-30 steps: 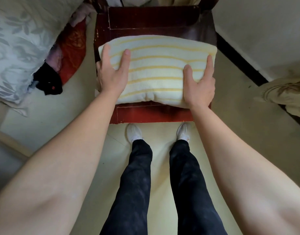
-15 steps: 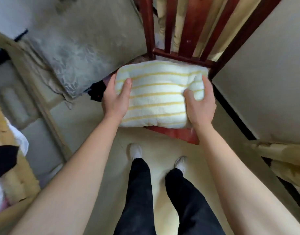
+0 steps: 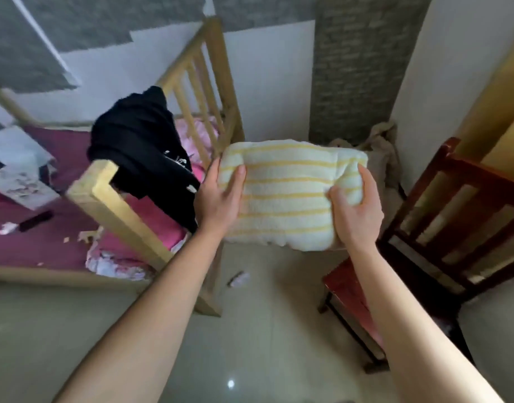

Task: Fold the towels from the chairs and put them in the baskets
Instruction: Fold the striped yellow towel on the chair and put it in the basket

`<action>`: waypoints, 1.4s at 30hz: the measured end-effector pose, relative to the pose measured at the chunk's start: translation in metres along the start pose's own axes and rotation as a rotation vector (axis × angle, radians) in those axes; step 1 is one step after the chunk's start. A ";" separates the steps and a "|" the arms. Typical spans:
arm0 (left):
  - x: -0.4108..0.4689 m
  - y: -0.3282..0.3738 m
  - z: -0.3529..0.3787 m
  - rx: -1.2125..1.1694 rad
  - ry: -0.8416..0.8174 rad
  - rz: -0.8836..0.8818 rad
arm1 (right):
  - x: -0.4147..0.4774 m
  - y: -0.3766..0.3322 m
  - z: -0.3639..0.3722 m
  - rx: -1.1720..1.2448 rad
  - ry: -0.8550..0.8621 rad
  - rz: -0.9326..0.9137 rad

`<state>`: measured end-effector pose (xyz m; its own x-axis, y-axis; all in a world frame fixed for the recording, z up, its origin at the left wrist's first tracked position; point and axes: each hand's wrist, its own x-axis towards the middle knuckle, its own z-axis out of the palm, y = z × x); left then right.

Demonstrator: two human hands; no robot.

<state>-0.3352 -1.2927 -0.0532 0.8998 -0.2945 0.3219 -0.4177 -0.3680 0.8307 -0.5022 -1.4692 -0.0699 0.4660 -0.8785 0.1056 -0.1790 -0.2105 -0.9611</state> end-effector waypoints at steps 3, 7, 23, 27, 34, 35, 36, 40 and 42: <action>-0.009 -0.010 -0.126 0.005 0.133 0.022 | -0.061 -0.068 0.063 0.072 -0.105 -0.113; -0.050 -0.043 -0.298 0.041 0.361 -0.003 | -0.170 -0.142 0.154 0.144 -0.270 -0.203; -0.124 -0.261 -0.745 0.296 0.991 -0.360 | -0.487 -0.299 0.579 0.193 -0.914 -0.377; -0.105 -0.305 -0.827 0.366 1.062 -0.520 | -0.537 -0.332 0.690 0.192 -1.076 -0.382; -0.119 -0.362 -0.977 0.484 1.298 -0.602 | -0.661 -0.402 0.837 0.227 -1.306 -0.461; -0.125 -0.377 -1.002 0.484 1.338 -0.599 | -0.687 -0.411 0.860 0.233 -1.332 -0.482; -0.130 -0.386 -1.017 0.493 1.355 -0.594 | -0.703 -0.415 0.876 0.245 -1.354 -0.497; -0.145 -0.447 -1.102 0.494 1.418 -0.625 | -0.789 -0.433 0.957 0.241 -1.446 -0.521; -0.148 -0.479 -1.146 0.490 1.431 -0.624 | -0.830 -0.441 0.997 0.238 -1.462 -0.507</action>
<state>-0.1237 -0.0628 0.0219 0.1950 0.9055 0.3769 0.2877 -0.4202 0.8606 0.0543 -0.2197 0.0118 0.8629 0.4530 0.2241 0.3213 -0.1496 -0.9351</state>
